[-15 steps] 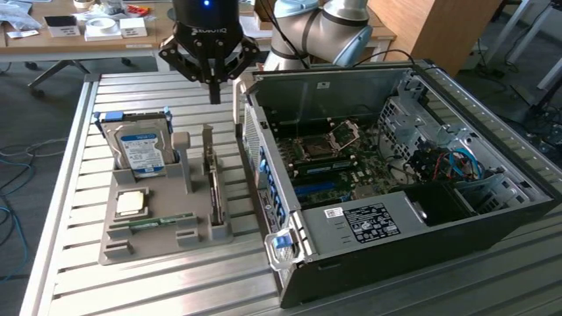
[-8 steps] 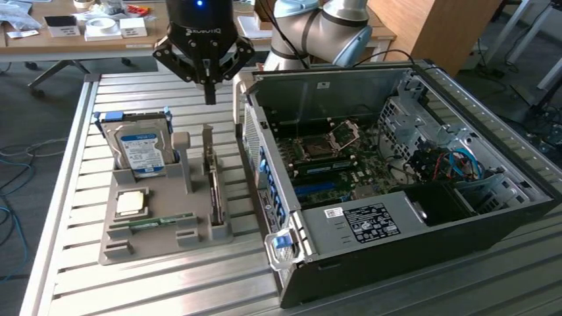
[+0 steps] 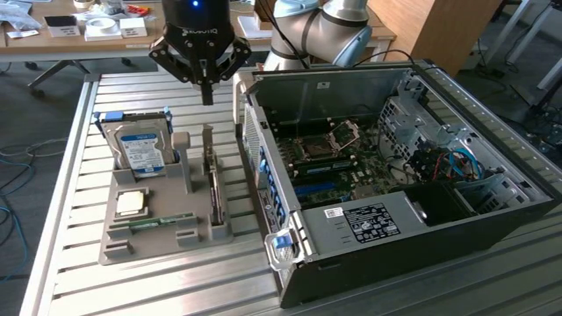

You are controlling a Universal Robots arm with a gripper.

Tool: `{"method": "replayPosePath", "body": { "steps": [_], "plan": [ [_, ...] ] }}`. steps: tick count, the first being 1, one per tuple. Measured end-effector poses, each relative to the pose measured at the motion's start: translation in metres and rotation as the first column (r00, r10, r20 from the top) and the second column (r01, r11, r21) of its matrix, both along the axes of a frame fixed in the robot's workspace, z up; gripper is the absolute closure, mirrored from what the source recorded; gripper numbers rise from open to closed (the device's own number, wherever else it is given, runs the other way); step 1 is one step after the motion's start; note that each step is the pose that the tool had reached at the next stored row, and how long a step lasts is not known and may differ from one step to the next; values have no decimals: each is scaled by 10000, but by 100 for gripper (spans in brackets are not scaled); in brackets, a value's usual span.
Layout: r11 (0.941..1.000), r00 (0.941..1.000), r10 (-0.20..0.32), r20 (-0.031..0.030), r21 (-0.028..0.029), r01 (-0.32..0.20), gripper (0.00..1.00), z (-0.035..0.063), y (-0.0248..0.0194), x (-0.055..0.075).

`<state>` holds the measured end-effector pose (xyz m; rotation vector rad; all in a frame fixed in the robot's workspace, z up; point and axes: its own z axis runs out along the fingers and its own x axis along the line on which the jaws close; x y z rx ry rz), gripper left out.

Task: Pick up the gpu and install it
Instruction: 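Reach for the gpu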

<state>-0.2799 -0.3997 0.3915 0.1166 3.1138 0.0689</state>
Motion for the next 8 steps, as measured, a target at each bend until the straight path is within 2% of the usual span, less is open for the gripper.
{"method": "replayPosePath", "body": {
  "steps": [3,8],
  "plan": [
    [10000,10000,-1,1,0,1,89,0,-52,-2],
    [10000,10000,1,0,-1,-1,89,0,-176,-12]
  ]
}}
